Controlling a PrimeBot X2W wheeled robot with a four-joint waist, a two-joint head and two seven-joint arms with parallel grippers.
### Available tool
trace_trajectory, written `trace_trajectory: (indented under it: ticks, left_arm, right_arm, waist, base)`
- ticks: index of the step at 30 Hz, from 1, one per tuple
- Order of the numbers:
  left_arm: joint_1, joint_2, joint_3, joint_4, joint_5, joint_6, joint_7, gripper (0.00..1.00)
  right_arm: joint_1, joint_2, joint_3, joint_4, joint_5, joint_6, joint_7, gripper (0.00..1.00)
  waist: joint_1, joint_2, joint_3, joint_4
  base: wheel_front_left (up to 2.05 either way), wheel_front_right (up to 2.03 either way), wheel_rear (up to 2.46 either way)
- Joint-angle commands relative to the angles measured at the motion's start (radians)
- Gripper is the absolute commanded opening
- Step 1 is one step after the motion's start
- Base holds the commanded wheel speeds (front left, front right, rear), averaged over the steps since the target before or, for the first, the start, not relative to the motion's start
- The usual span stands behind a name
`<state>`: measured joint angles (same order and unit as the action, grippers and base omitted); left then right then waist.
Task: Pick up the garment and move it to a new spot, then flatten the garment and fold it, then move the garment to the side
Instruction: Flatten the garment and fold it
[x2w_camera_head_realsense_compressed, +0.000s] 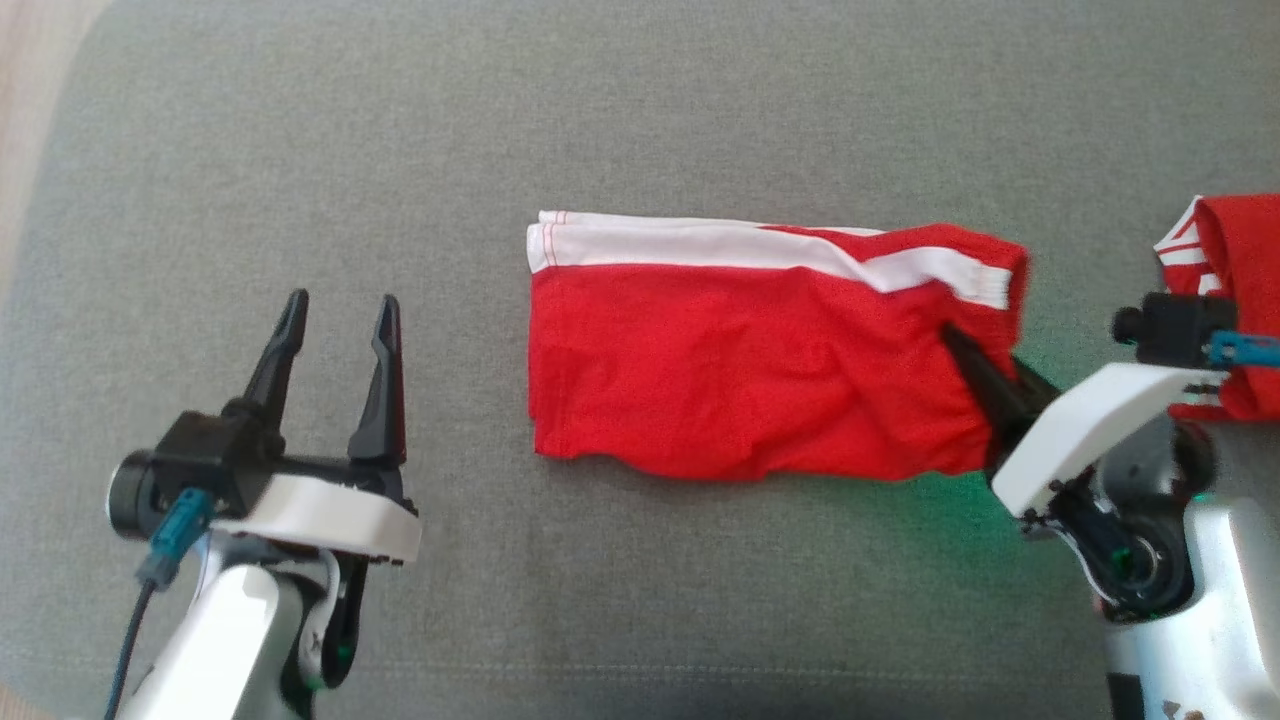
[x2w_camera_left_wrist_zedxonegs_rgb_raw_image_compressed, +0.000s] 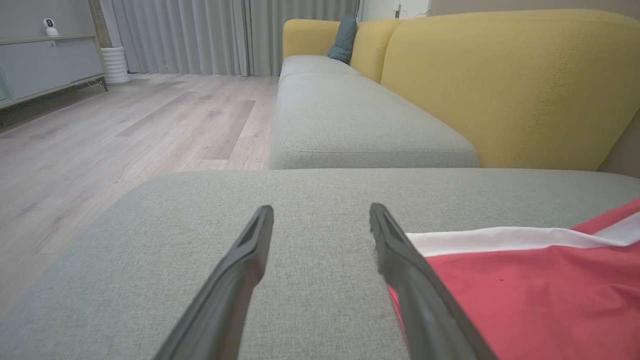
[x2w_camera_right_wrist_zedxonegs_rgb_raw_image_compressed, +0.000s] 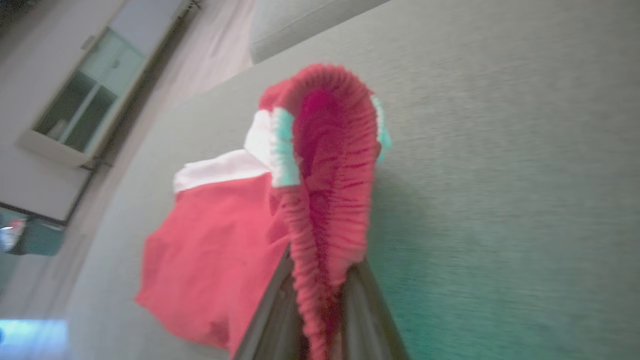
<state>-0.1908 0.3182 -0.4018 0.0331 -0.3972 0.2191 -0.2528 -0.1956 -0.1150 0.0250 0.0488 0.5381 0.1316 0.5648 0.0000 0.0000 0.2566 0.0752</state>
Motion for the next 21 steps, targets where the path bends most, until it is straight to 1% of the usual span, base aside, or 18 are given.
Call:
trace_trajectory:
  ticks: [1,4,5,8,10,11,17,21]
  left_arm:
    - [-0.011,0.019,0.041,-0.024,0.009,-0.001,-0.009,1.00]
    - [-0.013,0.017,0.035,-0.022,0.007,-0.004,-0.009,1.00]
    - [-0.016,0.014,0.031,-0.020,0.006,-0.005,-0.008,1.00]
    - [-0.020,0.008,0.025,-0.017,0.005,-0.007,-0.008,1.00]
    - [-0.024,0.004,0.022,-0.014,0.004,-0.009,-0.008,1.00]
    - [-0.024,0.004,0.022,-0.014,0.004,-0.009,-0.008,1.00]
    - [-0.037,-0.013,0.014,-0.006,0.006,-0.012,-0.009,1.00]
    - [-0.047,-0.020,0.015,-0.001,0.008,-0.018,-0.009,1.00]
  right_arm:
    - [-0.036,0.021,0.026,-0.070,0.079,-0.001,0.053,0.00]
    - [-0.064,0.043,0.040,-0.092,0.179,-0.001,0.121,0.00]
    - [-0.086,0.053,0.057,-0.085,0.233,-0.001,0.148,0.00]
    - [-0.122,0.062,0.100,-0.044,0.292,-0.001,0.154,0.00]
    - [-0.144,0.064,0.138,-0.001,0.335,-0.001,0.136,0.00]
    - [-0.144,0.064,0.138,-0.001,0.335,-0.001,0.136,0.00]
    - [-0.231,0.064,0.300,0.159,0.457,-0.001,-0.007,0.00]
    - [-0.297,0.065,0.383,0.275,0.464,-0.001,-0.131,0.00]
  waist:
    - [0.0000,0.0000,-0.009,0.001]
    - [0.0000,0.0000,-0.014,0.011]
    - [0.0000,0.0000,-0.013,0.024]
    - [0.0000,0.0000,-0.008,0.047]
    - [0.0000,0.0000,-0.003,0.064]
    - [0.0000,0.0000,-0.003,0.064]
    - [0.0000,0.0000,0.011,0.106]
    - [0.0000,0.0000,0.022,0.122]
  base:
    - [0.00,0.00,0.00]
    - [0.00,0.00,0.00]
    - [0.00,0.00,0.00]
    - [0.00,0.00,0.00]
    - [0.00,0.00,0.00]
    - [0.00,0.00,0.00]
    - [0.00,0.00,0.00]
    - [0.00,0.00,0.00]
